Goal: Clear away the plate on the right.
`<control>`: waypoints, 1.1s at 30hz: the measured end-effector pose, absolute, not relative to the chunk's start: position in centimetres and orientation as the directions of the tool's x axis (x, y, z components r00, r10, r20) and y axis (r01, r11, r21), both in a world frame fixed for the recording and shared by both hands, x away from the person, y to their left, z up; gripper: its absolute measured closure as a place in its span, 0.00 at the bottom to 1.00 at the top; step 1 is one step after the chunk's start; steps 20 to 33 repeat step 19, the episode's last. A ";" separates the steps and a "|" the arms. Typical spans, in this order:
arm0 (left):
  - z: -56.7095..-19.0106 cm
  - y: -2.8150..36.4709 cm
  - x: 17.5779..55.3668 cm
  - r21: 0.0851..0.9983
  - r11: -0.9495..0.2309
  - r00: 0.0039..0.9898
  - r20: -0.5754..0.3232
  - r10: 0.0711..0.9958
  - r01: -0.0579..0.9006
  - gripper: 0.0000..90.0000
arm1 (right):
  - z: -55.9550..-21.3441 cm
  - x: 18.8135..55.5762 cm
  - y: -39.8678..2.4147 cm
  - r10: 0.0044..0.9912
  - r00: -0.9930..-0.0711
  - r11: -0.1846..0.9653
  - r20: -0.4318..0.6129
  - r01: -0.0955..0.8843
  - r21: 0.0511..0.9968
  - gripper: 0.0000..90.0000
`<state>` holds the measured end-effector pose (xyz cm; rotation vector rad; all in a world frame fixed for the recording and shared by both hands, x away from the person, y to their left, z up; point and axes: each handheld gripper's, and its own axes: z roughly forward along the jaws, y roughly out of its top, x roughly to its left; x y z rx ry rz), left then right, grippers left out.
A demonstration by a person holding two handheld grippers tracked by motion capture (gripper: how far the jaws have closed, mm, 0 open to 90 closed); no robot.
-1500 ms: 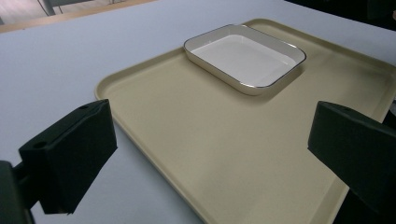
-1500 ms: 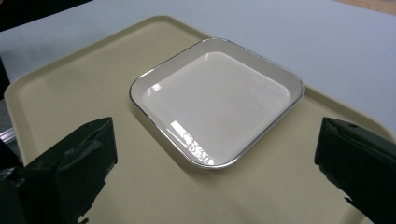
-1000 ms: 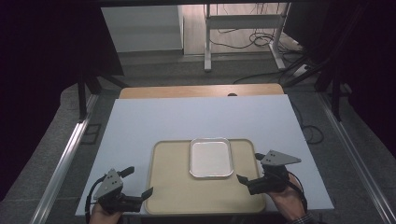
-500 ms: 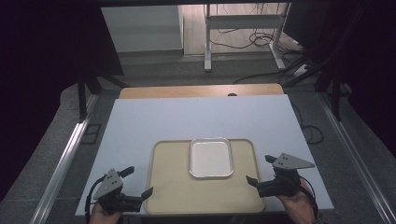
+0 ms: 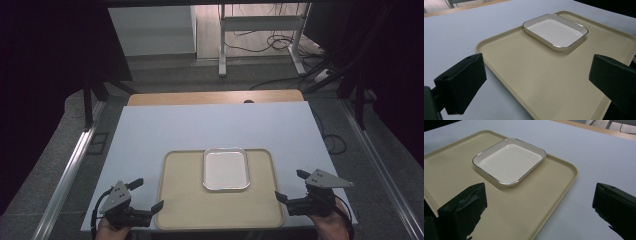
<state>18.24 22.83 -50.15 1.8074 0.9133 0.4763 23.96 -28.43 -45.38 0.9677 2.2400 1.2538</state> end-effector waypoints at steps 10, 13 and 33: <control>-50.2 22.9 18.2 0.908 -0.197 0.633 -0.090 0.769 0.369 0.01 | -45.9 22.7 -30.0 0.749 -0.662 0.352 -0.008 0.388 0.852 0.00; -50.2 22.9 18.2 0.909 -0.194 0.632 -0.093 0.770 0.370 0.01 | -46.3 22.5 -30.3 0.750 -0.661 0.352 0.004 0.404 0.844 0.00; -50.2 22.9 18.3 0.908 -0.195 0.631 -0.093 0.770 0.371 0.01 | -46.9 22.4 -30.5 0.751 -0.660 0.359 0.018 0.430 0.829 0.00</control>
